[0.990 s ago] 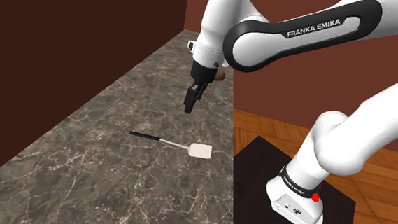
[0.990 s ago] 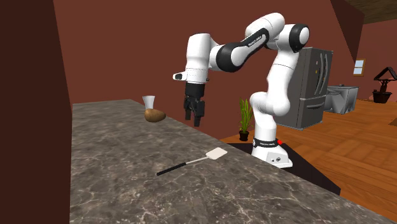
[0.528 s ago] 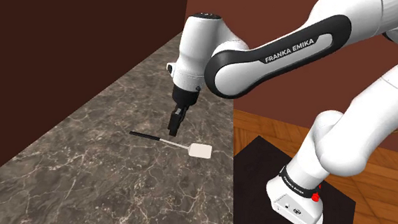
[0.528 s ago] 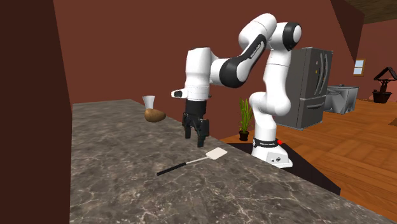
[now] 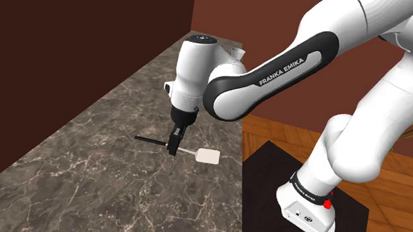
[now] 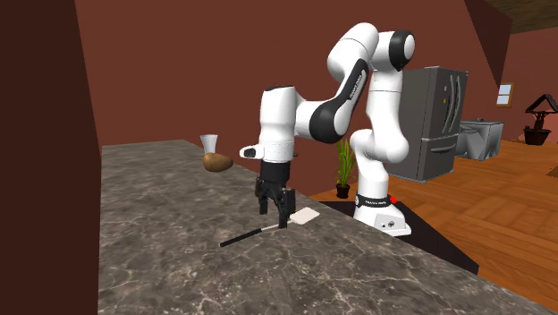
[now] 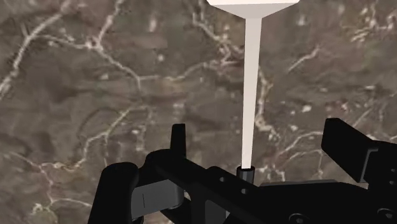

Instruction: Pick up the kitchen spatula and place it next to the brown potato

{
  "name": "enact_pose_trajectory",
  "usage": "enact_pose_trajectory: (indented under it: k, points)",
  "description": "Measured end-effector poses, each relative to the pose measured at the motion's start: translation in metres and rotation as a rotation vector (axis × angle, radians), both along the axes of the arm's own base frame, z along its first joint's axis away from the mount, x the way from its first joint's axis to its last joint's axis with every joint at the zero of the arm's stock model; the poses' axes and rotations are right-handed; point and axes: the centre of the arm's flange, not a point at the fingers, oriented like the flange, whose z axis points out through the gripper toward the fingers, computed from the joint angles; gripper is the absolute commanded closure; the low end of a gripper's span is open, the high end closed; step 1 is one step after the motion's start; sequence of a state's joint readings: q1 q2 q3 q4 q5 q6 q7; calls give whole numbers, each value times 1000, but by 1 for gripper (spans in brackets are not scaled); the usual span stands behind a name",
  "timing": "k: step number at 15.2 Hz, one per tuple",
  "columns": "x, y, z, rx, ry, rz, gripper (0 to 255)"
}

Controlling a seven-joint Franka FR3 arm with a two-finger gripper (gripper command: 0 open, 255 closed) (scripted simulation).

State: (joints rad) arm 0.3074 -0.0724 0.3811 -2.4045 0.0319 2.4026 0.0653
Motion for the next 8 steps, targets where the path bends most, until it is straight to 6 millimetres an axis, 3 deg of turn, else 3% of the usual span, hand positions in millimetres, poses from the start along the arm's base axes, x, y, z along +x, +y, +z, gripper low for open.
enact_pose_trajectory:
  k: [8]
  points:
    - [1, 0, -7, 0, 0, 0, 0]
